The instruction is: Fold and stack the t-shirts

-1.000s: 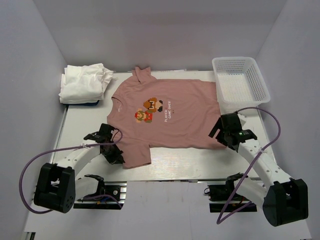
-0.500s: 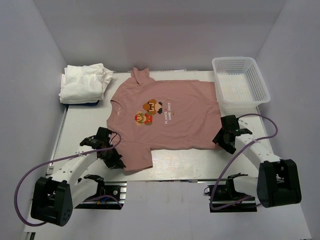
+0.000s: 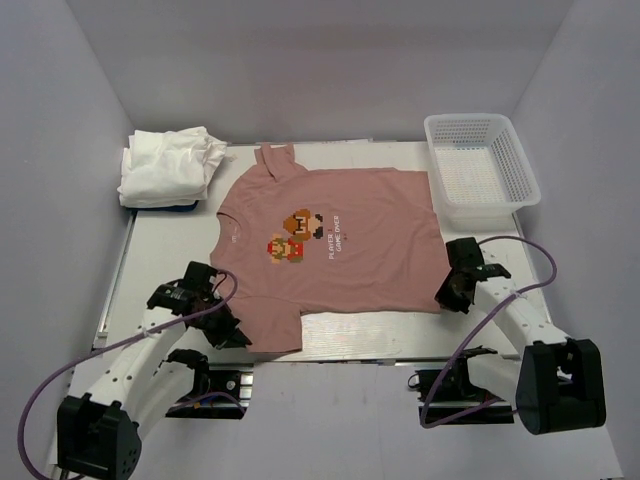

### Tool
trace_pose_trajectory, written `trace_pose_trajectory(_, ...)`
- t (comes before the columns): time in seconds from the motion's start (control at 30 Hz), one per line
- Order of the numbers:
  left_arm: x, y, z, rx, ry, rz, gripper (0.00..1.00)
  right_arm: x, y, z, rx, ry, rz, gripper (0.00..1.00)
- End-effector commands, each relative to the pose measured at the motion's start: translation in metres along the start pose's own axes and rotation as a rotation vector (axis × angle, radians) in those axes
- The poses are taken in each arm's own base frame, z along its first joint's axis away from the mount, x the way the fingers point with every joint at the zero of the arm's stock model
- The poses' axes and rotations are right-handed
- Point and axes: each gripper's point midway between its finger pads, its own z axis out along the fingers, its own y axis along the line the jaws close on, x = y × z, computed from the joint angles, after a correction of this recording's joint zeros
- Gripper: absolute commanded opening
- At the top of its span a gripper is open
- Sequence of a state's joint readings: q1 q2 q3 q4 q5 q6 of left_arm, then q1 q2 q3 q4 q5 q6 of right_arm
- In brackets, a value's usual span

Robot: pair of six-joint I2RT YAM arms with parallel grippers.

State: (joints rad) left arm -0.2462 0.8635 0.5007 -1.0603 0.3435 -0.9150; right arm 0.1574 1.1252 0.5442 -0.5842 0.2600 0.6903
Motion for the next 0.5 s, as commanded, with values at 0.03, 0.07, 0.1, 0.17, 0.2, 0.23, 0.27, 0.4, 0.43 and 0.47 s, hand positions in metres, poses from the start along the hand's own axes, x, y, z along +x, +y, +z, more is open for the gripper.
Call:
trace_pose_trajectory(0.03,0.017,-0.007,-0.011,0.059,0.054,0.003,0.0,0.021,-0.005,-0.019,-0.022,0.097,-0.049,0.0)
trace_pose_trajectory(0.07,0.018,-0.008,-0.012,0.067,0.065,0.003,0.0,0.022,0.0,-0.021,-0.051,0.107,-0.049,0.0)
trace_pose_trajectory(0.1,0.015,-0.014,-0.011,0.088,0.061,0.011,0.0,0.02,0.003,-0.021,-0.066,0.103,-0.048,0.0)
trace_pose_trajectory(0.17,0.012,-0.024,-0.012,0.123,0.062,0.044,0.0,0.008,0.018,-0.025,-0.128,0.071,-0.067,0.0)
trace_pose_trajectory(0.2,0.007,-0.033,-0.014,0.145,0.057,0.063,0.0,0.005,0.022,-0.026,-0.14,0.067,-0.073,0.0)
trace_pose_trajectory(0.23,-0.003,-0.044,-0.016,0.176,0.02,0.095,0.0,0.0,0.026,-0.028,-0.157,0.054,-0.107,0.0)
trace_pose_trajectory(0.27,-0.012,-0.061,-0.026,0.216,-0.017,0.155,0.0,-0.01,0.033,-0.033,-0.175,0.03,-0.112,0.0)
trace_pose_trajectory(0.4,-0.054,-0.107,-0.052,0.275,-0.148,0.292,0.0,-0.044,0.058,-0.046,-0.228,-0.03,-0.173,0.0)
trace_pose_trajectory(0.43,-0.06,-0.118,-0.056,0.295,-0.167,0.303,0.0,-0.049,0.06,-0.049,-0.234,-0.043,-0.188,0.0)
trace_pose_trajectory(0.47,-0.072,-0.135,-0.06,0.327,-0.197,0.321,0.0,-0.052,0.063,-0.048,-0.237,-0.044,-0.206,0.0)
